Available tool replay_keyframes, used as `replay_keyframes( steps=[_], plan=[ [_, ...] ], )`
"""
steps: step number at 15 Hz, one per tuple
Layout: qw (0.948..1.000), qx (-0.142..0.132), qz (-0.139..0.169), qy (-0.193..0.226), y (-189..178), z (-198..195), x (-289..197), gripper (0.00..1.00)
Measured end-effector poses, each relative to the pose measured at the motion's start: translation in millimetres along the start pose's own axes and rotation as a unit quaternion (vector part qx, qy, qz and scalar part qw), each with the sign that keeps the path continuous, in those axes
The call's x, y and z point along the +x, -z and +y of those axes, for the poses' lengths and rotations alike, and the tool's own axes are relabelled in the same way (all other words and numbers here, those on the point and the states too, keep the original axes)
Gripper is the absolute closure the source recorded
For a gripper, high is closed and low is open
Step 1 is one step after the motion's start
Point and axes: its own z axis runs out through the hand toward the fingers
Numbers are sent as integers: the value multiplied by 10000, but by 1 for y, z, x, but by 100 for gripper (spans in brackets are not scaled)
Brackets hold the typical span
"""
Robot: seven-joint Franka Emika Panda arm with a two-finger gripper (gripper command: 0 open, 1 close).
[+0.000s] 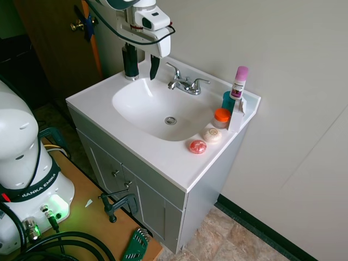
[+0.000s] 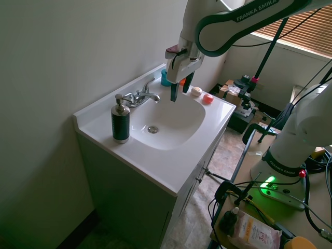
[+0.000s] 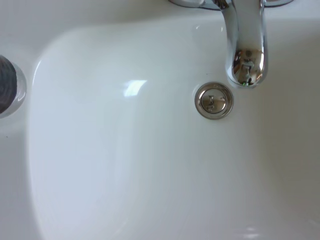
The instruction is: Turn on the cold water
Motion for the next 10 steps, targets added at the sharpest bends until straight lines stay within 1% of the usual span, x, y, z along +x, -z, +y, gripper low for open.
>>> replay_keyframes(
  steps=[2, 3, 4, 6, 7, 8, 10],
  plan=[
    [10000, 0, 0, -6, 0, 0, 0, 0],
    [10000, -6, 48, -21, 0, 2, 3, 0],
    [9998, -14, 174, -67, 1, 6, 11, 0],
    [9982, -4, 532, -274, 0, 15, 44, 0],
    [9963, 29, 749, -431, 1, 14, 67, 0],
    [9937, 66, 962, -571, 1, 10, 88, 0],
    [9868, 141, 1413, -778, -4, -10, 122, 0]
  ],
)
